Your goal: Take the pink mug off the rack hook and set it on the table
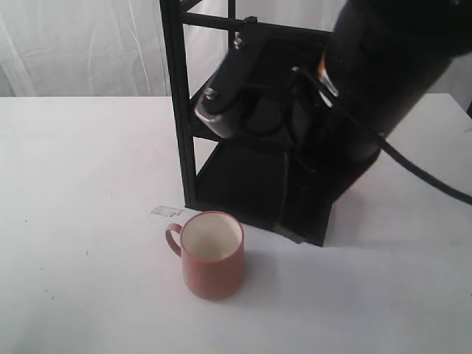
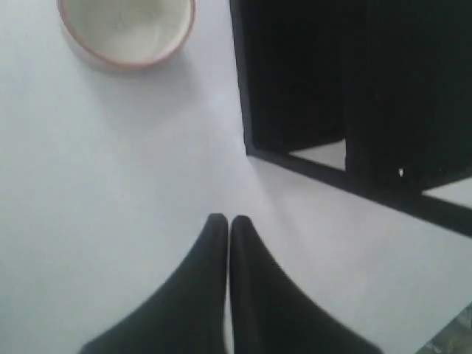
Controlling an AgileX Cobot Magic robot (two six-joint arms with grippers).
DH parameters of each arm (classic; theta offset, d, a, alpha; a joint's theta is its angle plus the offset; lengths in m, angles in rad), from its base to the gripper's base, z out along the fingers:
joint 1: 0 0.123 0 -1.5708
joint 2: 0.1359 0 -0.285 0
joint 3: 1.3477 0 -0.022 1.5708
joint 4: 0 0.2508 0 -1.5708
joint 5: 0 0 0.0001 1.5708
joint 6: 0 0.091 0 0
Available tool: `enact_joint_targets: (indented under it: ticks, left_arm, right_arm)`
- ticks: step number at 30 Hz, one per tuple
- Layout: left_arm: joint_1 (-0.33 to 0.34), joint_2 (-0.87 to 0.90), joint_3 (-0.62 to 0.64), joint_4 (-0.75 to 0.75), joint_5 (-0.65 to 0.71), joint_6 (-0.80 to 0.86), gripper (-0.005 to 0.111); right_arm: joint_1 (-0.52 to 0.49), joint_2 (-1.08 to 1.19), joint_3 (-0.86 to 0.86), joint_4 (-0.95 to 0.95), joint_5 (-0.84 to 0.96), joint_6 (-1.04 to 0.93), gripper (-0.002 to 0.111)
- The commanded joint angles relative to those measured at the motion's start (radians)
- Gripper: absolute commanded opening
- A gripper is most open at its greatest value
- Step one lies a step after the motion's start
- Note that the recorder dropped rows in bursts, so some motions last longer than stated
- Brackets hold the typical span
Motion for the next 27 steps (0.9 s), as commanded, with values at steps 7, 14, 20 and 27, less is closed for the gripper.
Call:
enact_joint_targets:
  ticks: [7,14,20,27]
  left_arm:
    - [-0.006,-0.004,0.004,-0.007,-0.001,-0.002,0.0]
    - [-0.006,-0.004,0.004,-0.007,-0.001,-0.002,0.0]
    - [-0.006,-0.004,0.004,-0.007,-0.001,-0.002,0.0]
    - [-0.006,-0.004,0.004,-0.007,-0.001,-0.002,0.0]
  right_arm:
    - [-0.435,-0.042,0.166,-0.017,-0.18,-0.045,0.0]
    - [-0.75,-0.013,0.274,0.151,-0.36,0.05,0.0]
    - [-0.884,-0.026,0.402,0.316,-0.508,0.146,0.0]
    - [-0.896,-0.287,0.639,0.376,-0.937,0.141,0.0]
